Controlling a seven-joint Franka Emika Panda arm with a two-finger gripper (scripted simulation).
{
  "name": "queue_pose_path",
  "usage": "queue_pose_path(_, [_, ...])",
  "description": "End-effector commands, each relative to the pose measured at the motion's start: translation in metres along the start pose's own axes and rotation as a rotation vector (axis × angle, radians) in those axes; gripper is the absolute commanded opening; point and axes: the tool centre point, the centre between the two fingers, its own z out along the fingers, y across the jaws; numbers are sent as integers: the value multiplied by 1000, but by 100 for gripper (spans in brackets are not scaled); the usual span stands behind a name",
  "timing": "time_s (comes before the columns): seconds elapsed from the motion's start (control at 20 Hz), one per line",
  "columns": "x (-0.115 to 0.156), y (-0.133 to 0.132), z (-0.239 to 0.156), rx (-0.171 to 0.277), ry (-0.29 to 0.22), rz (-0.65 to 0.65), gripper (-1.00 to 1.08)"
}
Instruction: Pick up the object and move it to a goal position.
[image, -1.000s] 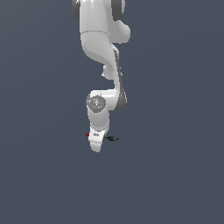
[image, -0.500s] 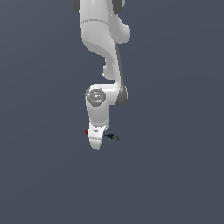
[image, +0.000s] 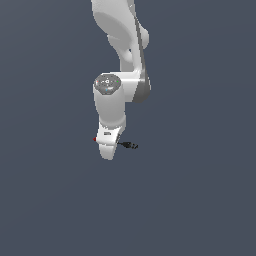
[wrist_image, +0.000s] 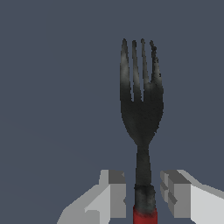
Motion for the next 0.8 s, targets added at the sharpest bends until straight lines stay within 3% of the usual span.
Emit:
queue_pose_path(0.0, [1,-2,-31,-1,0,0,-100])
queue_pose_path(0.75, [5,-8,-205,-1,1,2,-100])
